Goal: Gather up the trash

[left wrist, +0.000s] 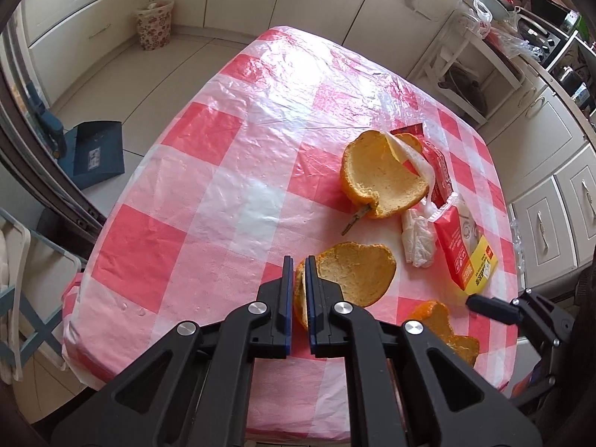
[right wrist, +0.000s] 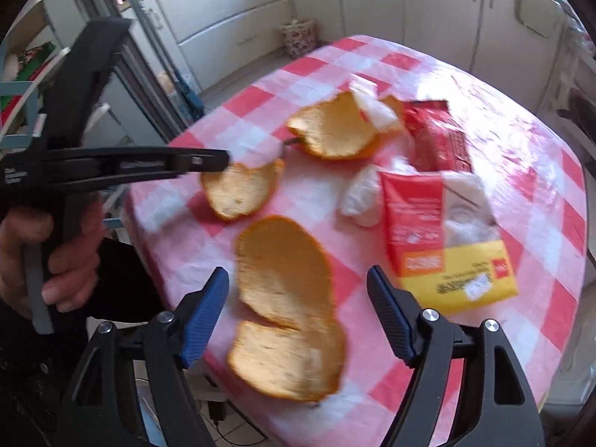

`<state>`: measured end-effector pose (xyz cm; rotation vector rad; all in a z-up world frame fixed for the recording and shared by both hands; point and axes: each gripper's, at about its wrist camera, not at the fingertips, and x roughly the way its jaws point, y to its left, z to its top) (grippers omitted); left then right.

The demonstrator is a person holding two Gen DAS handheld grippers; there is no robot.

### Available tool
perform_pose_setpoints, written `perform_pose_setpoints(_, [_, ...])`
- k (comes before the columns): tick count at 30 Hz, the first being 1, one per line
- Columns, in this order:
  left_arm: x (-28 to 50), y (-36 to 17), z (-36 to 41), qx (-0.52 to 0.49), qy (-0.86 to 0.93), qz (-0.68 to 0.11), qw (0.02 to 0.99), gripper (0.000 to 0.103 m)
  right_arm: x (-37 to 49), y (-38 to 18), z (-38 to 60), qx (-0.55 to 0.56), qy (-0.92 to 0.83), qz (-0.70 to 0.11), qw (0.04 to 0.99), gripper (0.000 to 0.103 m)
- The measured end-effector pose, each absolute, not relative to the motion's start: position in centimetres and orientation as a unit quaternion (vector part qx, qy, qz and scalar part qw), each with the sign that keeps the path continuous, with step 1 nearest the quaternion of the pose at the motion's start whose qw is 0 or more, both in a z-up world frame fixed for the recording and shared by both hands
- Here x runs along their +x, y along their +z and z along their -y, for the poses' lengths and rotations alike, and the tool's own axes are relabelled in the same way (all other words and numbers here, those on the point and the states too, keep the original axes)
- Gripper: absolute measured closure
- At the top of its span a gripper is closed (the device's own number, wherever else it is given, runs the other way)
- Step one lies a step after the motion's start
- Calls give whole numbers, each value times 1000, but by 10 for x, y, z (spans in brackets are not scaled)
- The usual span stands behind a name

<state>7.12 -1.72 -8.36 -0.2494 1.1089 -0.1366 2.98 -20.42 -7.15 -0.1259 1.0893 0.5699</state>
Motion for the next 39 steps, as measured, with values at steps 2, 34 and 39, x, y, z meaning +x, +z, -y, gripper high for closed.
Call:
perform_pose_setpoints(2, [71, -85, 16, -119, -65, -527, 839, 98, 35, -79, 215, -45, 258, -526, 809, 30])
perform_pose_setpoints(34, [49, -34, 52, 10, -25, -401, 916, 99, 12, -40, 237, -8, 264, -459, 848, 95])
perform_pose_setpoints(39, [47, -33, 53, 9, -25, -397, 918, 99, 13, -36, 241, -2, 261, -454, 852, 95])
